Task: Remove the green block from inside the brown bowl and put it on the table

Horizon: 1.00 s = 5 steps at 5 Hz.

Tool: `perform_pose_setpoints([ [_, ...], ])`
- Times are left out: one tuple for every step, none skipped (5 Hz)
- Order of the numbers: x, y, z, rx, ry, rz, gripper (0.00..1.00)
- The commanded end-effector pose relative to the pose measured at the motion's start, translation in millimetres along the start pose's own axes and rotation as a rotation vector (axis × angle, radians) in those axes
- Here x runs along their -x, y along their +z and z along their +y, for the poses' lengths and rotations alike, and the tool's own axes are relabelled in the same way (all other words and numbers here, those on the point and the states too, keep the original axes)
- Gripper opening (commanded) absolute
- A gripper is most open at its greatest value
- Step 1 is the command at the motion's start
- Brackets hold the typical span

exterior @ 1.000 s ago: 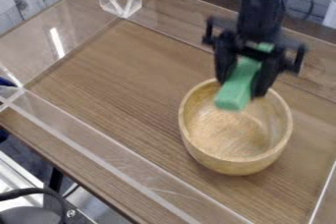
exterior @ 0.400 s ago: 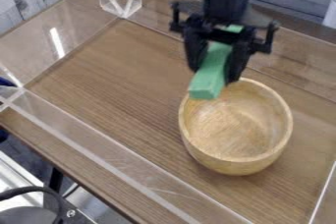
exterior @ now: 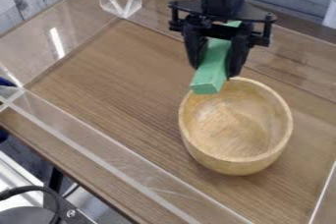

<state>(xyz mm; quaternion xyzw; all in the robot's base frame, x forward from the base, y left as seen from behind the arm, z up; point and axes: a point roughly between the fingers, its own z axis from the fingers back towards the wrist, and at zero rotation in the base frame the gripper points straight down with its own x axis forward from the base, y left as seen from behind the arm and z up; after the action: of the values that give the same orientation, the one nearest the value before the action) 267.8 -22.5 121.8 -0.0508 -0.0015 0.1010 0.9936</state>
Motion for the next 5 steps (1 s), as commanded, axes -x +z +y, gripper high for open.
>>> perform_pose_setpoints([
  [-25.1, 7.6, -7.0, 0.042, 0.01, -0.088, 0.0],
  [-42.8, -4.1, -8.7, 0.067, 0.041, -0.12, 0.0],
  [-47.8, -7.3, -19.2, 0.073, 0.019, -0.122, 0.0],
  [-40.6, -9.6, 19.3, 0.05, 0.08, -0.151, 0.0],
  [-21.3, -12.8, 66.0, 0.008, 0.137, -0.154, 0.0],
])
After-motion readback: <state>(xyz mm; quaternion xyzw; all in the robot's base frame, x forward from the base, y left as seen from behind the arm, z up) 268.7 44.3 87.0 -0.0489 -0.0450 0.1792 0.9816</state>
